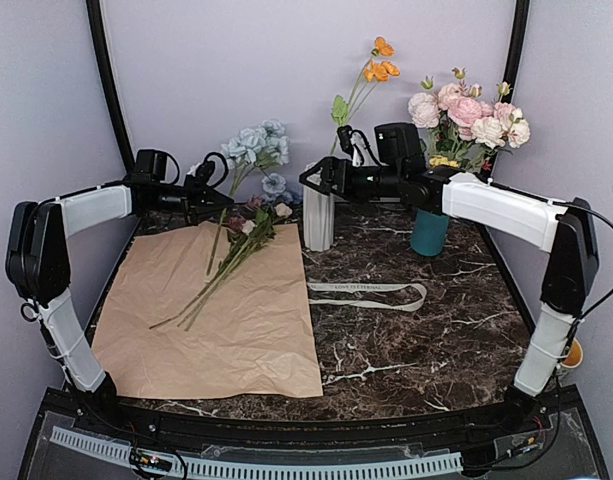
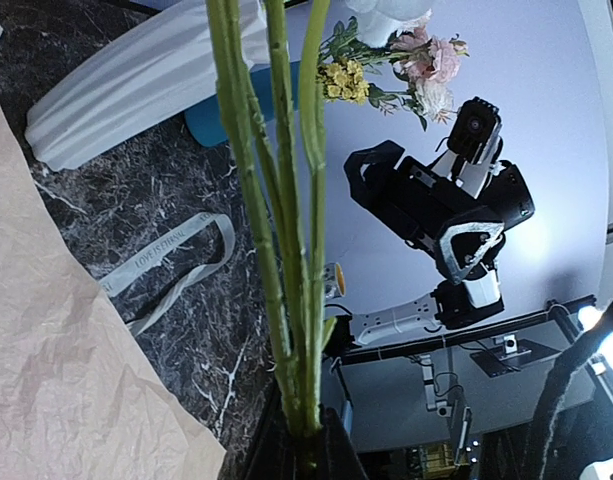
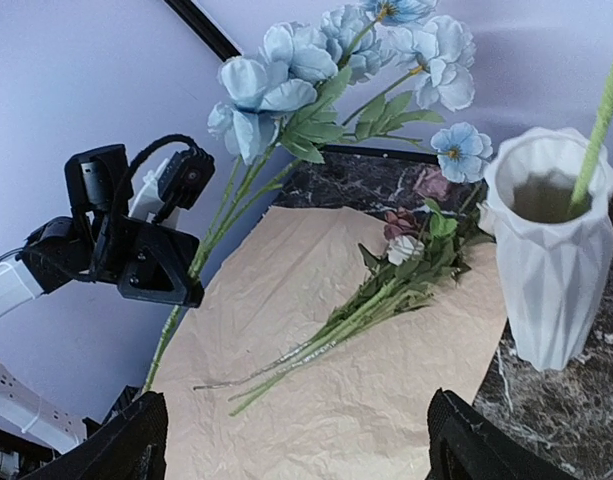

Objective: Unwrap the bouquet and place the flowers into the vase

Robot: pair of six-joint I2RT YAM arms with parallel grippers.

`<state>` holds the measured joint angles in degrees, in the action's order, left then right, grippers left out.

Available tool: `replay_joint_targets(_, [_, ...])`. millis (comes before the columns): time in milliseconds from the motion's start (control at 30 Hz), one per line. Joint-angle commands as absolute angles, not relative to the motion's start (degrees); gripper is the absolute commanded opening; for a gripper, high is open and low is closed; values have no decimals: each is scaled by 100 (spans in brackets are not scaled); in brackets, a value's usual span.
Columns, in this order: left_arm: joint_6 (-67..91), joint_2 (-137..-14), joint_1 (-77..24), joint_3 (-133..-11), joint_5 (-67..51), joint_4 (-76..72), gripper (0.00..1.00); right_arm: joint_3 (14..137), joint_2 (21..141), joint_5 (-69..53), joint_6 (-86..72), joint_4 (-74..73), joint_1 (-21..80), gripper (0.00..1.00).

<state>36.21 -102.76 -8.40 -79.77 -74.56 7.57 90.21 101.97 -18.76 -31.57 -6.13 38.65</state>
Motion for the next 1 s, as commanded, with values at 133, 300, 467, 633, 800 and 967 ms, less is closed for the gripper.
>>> replay_joint_targets(133, [2050,-9727,-946,-8201,-6432,1973,0,10686,11426,-2715,-3112,-322,4056,84])
replay_joint_targets(300, [1581,-9430,-1183,-8139,-6087,2091,0,11319,12136,-3106,-3580,175,4162,79])
replay_joint_targets(467, [1167,-9317,-1529,-8231,-5781,2298,0,11886,12696,-3363,-3912,371,4235,75])
replay_joint_targets(633, [934,-9296,-1746,-8257,-5536,2499,0,11903,12810,-3509,-4192,876,4260,66])
replay_joint_targets(800, [787,-9216,-1826,-8219,-5413,2634,0,11778,12726,-3528,-4209,1121,4271,54])
replay_joint_targets(967, [632,-9161,-1874,-8169,-5331,2789,0,11536,12554,-3496,-4180,1271,4276,51])
